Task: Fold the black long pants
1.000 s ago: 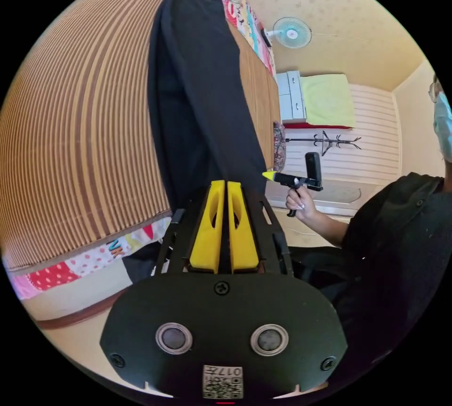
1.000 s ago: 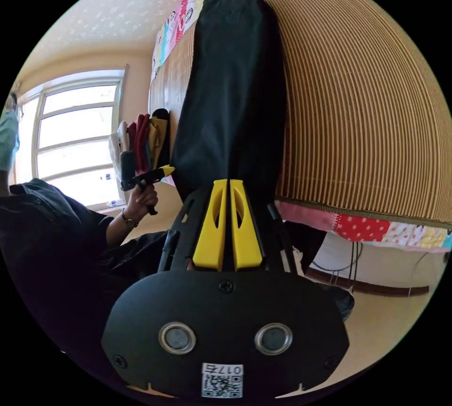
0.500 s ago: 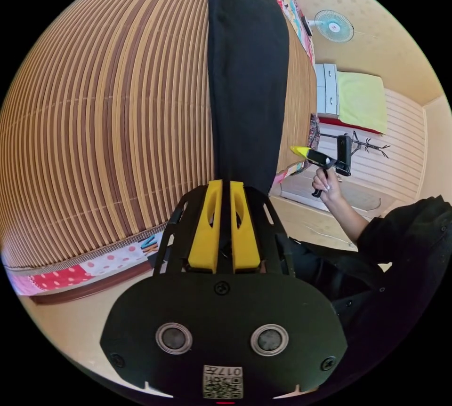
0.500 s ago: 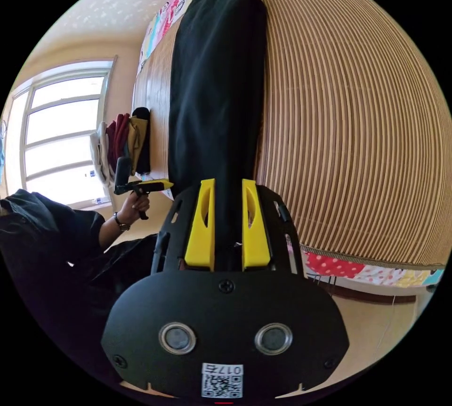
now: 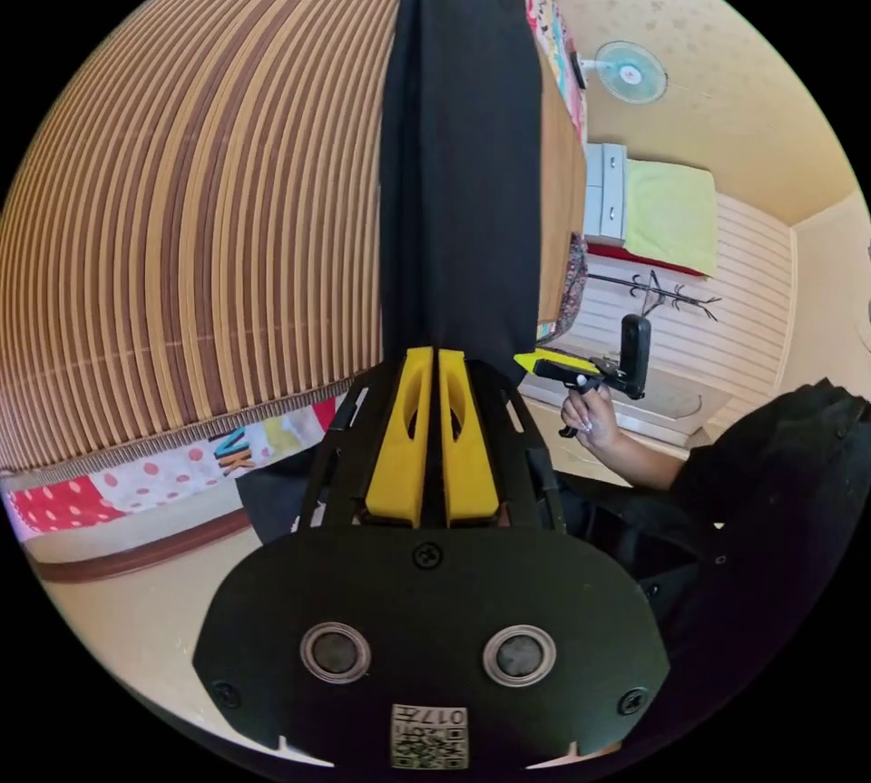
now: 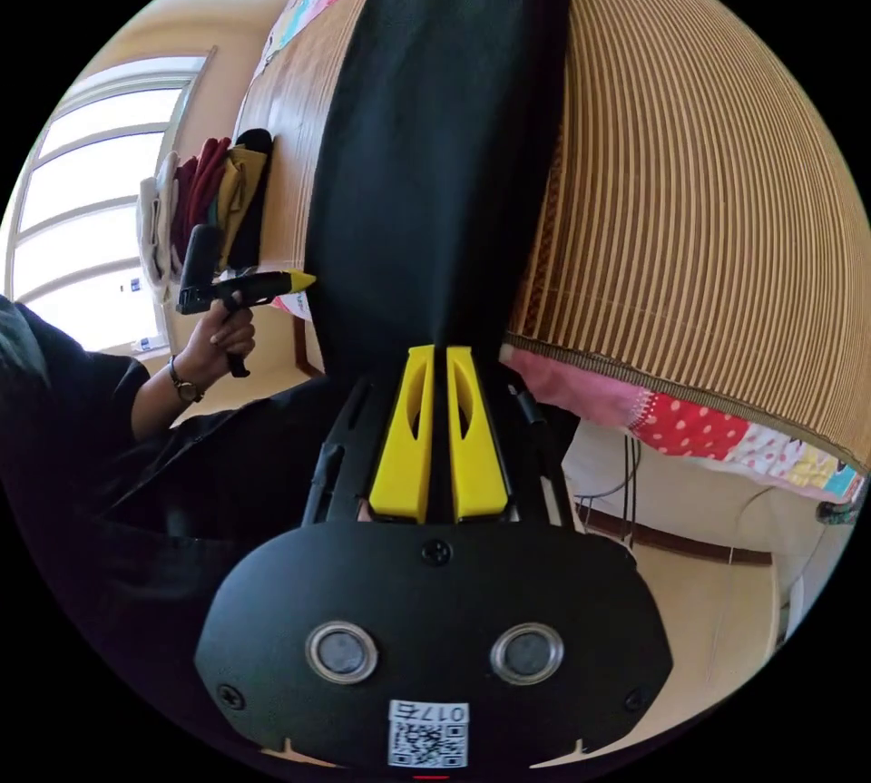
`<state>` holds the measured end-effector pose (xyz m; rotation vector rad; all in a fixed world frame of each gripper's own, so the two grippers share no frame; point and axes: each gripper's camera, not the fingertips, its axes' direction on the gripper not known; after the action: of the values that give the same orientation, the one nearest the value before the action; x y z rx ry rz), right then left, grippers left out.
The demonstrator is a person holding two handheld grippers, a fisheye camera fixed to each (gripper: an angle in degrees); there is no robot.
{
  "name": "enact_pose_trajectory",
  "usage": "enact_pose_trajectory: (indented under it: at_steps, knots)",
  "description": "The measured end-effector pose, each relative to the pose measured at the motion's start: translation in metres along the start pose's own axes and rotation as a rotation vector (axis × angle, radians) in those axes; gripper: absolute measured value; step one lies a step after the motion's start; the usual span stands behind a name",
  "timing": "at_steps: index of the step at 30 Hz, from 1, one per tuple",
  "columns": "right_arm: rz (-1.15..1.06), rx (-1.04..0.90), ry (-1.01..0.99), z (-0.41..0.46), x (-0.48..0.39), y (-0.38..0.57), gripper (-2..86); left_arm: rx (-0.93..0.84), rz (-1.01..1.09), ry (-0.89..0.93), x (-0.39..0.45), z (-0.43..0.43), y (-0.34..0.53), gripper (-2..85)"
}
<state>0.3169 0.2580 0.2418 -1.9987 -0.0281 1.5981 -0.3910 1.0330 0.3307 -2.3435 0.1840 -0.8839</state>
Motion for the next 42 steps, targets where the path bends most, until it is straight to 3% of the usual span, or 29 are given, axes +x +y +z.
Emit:
enact_pose_trajectory:
  at_steps: [4,9,14,22,25,34,38,42]
  knots:
    - [0.078,-0.041,-0.054,-0.002,0.019,-0.012,4.4,0.023,-0.04,0.017,-0.012,0.005,0.001,2.8]
    - [0.116,0.179,-0.281,-0.073,0.059,-0.026,9.7,0.271,-0.024,0.101,-0.03,-0.057,-0.007,9.1]
    - [0.114,0.271,-0.415,-0.104,0.108,-0.1,10.6,0.312,0.036,0.13,-0.05,-0.077,-0.1,13.6]
    - [-0.07,0.158,-0.517,-0.113,0.078,-0.219,7.3,0.136,0.149,-0.003,-0.017,-0.054,-0.189,9.1]
    - [-0.064,0.145,-0.505,-0.115,0.066,-0.216,5.2,0.132,0.102,-0.002,-0.025,-0.047,-0.18,5.4]
    - [-0.02,0.181,-0.562,-0.137,0.074,-0.163,5.7,0.194,0.078,0.141,-0.055,-0.042,-0.147,5.2]
    - [-0.064,0.159,-0.711,-0.135,0.071,-0.164,9.8,0.178,0.11,0.214,-0.063,-0.036,-0.154,6.2]
    - [-0.073,0.082,-0.584,-0.131,0.046,-0.171,5.4,0.142,0.114,0.168,-0.061,-0.033,-0.153,4.5]
